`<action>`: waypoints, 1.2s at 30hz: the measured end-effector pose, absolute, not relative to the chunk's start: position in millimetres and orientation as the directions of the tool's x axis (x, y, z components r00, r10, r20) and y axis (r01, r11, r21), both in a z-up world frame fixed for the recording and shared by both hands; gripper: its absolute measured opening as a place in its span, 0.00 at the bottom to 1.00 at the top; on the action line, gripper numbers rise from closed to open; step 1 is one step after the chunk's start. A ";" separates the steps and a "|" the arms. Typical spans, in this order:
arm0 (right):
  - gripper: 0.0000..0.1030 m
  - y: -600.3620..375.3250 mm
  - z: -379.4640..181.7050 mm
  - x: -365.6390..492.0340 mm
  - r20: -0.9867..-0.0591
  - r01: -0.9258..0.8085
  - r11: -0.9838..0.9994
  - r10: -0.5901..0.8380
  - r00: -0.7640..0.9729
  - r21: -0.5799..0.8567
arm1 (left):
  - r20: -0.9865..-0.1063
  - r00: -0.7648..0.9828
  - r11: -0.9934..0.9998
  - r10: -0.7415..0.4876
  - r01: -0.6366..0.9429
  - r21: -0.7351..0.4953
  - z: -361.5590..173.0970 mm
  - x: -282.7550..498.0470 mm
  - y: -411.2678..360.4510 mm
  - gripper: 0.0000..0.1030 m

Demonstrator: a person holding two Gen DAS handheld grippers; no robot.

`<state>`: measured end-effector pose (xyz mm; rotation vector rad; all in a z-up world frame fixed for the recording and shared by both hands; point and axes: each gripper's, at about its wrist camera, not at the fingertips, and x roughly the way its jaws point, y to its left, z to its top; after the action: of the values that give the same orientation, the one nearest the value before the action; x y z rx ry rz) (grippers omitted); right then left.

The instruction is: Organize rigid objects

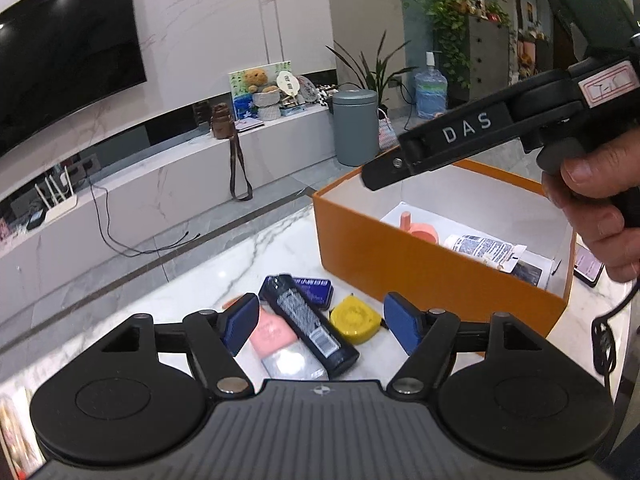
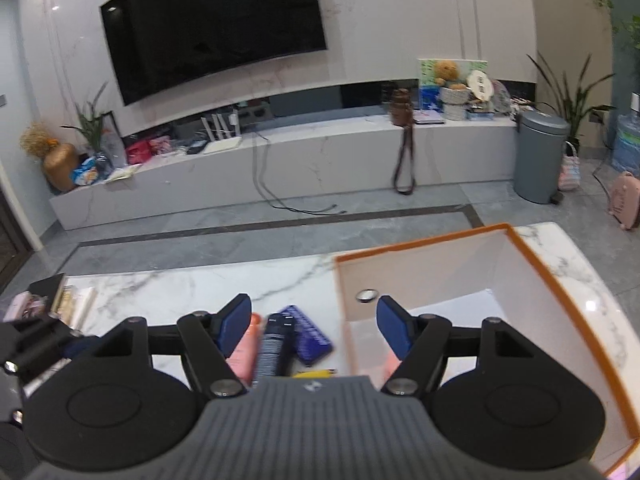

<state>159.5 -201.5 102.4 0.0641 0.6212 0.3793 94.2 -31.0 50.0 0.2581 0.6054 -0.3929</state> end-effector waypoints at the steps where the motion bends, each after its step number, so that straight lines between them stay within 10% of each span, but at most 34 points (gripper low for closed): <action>1: 0.74 -195.2 101.0 155.7 -0.551 -0.338 0.926 0.373 0.746 0.169 | -0.595 0.753 0.896 -0.279 0.427 0.120 47.1 93.1 -28.8 0.82; 36: 0.76 -159.2 33.4 128.2 -0.664 -0.423 0.903 0.359 0.656 0.070 | -0.709 0.661 0.883 -0.246 0.454 0.117 -38.6 59.4 -31.2 0.86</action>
<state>128.2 -159.2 33.4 -0.0939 0.7308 0.4439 59.4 -31.2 -38.6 0.2969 0.7509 -0.4023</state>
